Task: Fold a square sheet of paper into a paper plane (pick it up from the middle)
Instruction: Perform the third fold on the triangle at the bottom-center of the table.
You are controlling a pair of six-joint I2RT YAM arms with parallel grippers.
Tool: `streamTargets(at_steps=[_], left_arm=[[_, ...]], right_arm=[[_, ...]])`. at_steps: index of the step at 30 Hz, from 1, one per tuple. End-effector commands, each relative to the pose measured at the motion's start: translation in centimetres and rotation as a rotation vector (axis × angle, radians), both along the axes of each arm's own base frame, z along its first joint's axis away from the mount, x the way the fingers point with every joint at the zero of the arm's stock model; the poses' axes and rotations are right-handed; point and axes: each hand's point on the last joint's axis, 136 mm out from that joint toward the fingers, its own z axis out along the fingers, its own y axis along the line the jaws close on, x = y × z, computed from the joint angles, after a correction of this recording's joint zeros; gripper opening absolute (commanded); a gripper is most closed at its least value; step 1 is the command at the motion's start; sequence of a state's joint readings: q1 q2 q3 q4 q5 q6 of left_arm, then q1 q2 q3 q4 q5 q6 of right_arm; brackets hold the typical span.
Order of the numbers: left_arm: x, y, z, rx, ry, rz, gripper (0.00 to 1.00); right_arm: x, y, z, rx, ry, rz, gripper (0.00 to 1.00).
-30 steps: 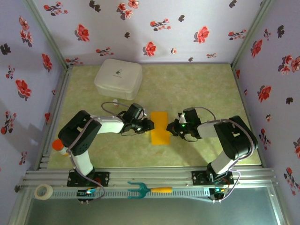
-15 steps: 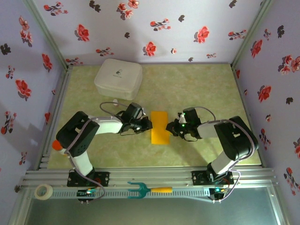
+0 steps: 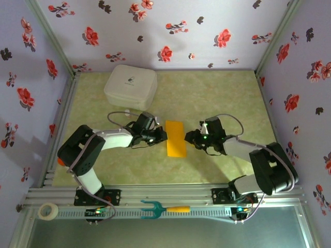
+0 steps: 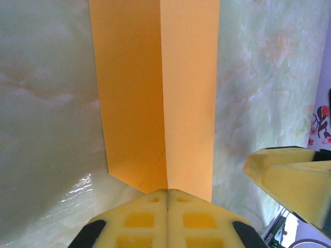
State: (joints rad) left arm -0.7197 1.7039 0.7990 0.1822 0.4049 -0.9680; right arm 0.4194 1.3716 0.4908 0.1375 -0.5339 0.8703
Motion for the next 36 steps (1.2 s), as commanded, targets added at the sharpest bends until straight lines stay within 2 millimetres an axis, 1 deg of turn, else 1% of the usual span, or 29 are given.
streamTargets(at_steps=[1,4,7,11,14,18,23,26,29,32,36], left_arm=[[0.0,0.2,0.9,-0.024,-0.002,0.007,0.01],[-0.1,0.2,0.8,-0.023,0.002,0.007,0.01],[0.0,0.2,1.0,-0.027,0.002,0.008,0.01],[-0.1,0.3,1.1,-0.029,0.007,0.012,0.0],[-0.1,0.3,1.2,-0.032,0.009,0.017,0.01],[-0.1,0.4,1.1,-0.031,0.022,0.022,0.01],[-0.1,0.4,1.0,-0.031,0.028,0.028,0.01],[-0.1,0.4,1.1,-0.035,0.031,0.029,0.01],[-0.1,0.3,1.3,-0.04,0.031,0.029,0.01],[-0.2,0.4,1.4,-0.043,0.041,0.031,0.01],[-0.4,0.4,1.7,-0.048,0.043,0.03,0.01]], right_arm=[[0.4,-0.6,1.2,-0.061,-0.095,0.007,0.36],[0.2,-0.6,2.1,-0.098,-0.165,0.022,0.37],[-0.3,0.2,3.0,-0.146,-0.255,0.072,0.4],[-1.5,1.7,3.8,-0.271,-0.405,0.202,0.42],[-2.3,2.3,4.0,-0.362,-0.526,0.278,0.44],[-4.1,3.5,4.3,-0.471,-0.703,0.42,0.47],[-6.6,5.8,4.0,-0.641,-0.936,0.628,0.54],[-7.5,7.0,3.6,-0.73,-1.03,0.707,0.55],[-7.5,7.6,3.1,-0.854,-1.111,0.734,0.56],[-7.7,8.5,2.4,-0.917,-1.156,0.768,0.56],[-7.3,8.7,1.8,-0.998,-1.182,0.767,0.57]])
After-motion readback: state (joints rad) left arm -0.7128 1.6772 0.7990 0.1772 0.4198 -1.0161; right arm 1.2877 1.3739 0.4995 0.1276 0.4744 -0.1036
